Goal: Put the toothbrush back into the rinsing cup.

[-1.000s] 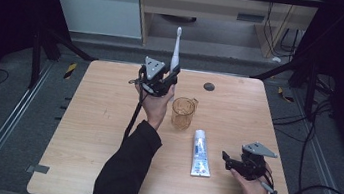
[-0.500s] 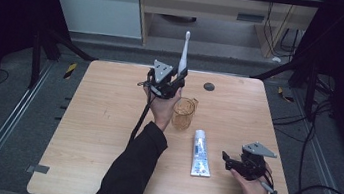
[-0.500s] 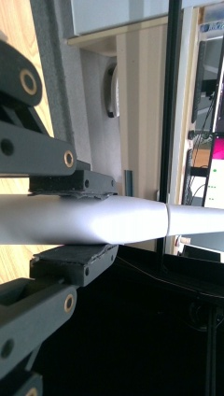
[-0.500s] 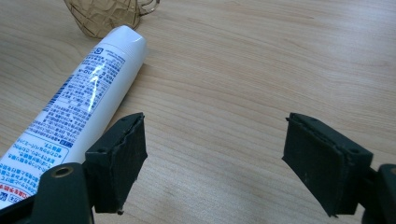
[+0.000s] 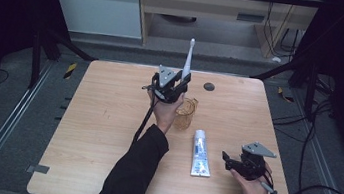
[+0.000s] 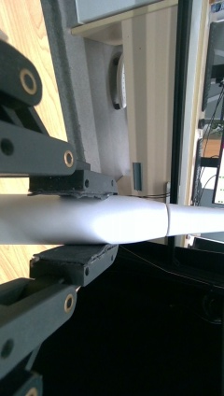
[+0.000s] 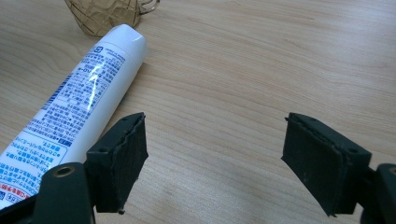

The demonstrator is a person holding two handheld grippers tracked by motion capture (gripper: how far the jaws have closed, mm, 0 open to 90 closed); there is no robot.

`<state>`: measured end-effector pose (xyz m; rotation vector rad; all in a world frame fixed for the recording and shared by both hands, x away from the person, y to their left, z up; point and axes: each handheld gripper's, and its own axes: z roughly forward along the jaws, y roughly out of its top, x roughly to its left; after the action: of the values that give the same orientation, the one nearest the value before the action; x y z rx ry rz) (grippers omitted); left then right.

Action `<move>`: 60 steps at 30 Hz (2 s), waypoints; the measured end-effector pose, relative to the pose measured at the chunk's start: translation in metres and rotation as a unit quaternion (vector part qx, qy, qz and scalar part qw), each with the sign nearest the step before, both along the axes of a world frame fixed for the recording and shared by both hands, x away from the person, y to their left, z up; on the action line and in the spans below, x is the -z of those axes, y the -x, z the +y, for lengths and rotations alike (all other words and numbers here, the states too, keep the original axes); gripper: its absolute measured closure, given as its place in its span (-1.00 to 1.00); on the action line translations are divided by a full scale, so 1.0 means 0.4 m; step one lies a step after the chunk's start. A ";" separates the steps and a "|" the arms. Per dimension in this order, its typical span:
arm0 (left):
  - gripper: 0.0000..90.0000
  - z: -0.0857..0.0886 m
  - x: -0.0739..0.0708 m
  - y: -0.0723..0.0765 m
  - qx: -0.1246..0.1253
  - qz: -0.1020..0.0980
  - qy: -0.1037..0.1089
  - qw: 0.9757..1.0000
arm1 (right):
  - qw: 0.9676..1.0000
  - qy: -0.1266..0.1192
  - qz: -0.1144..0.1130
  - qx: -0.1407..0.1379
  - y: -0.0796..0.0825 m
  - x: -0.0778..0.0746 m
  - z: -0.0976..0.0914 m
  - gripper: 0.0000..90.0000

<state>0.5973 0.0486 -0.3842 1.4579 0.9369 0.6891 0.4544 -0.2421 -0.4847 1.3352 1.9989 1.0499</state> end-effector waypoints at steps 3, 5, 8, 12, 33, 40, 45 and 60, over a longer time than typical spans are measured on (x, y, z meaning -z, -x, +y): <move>0.47 0.002 0.010 -0.001 0.002 0.003 -0.003 1.000 | 1.000 0.001 0.000 -0.001 0.000 0.000 0.001 -0.51; 0.47 0.003 0.016 -0.001 0.004 0.004 -0.005 1.000 | 1.000 0.001 -0.001 -0.002 0.000 0.000 0.001 -0.51; 0.47 0.003 0.029 -0.001 0.009 0.007 -0.007 1.000 | 1.000 0.003 0.000 -0.002 0.000 0.000 0.002 -0.50; 0.47 0.005 0.043 -0.001 0.014 0.012 -0.006 1.000 | 1.000 0.004 0.000 -0.003 0.000 0.001 0.002 -0.50; 0.47 0.013 0.093 0.029 0.044 0.031 -0.042 0.998 | 1.000 0.012 0.000 -0.004 0.000 0.002 0.003 -0.49; 0.47 0.019 0.113 0.037 0.053 0.042 -0.056 0.996 | 1.000 0.015 0.000 -0.005 -0.001 0.002 0.003 -0.49; 0.47 0.025 0.120 0.043 0.059 0.049 -0.065 0.995 | 1.000 0.016 0.001 -0.005 -0.001 0.002 0.003 -0.49; 0.47 0.048 0.144 0.067 0.066 0.066 -0.086 0.992 | 1.000 0.019 0.001 -0.005 -0.002 0.003 0.005 -0.49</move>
<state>0.5705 0.0679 -0.4419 1.7194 0.8905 0.5923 0.4550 -0.2403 -0.4857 1.3073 2.0188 1.0113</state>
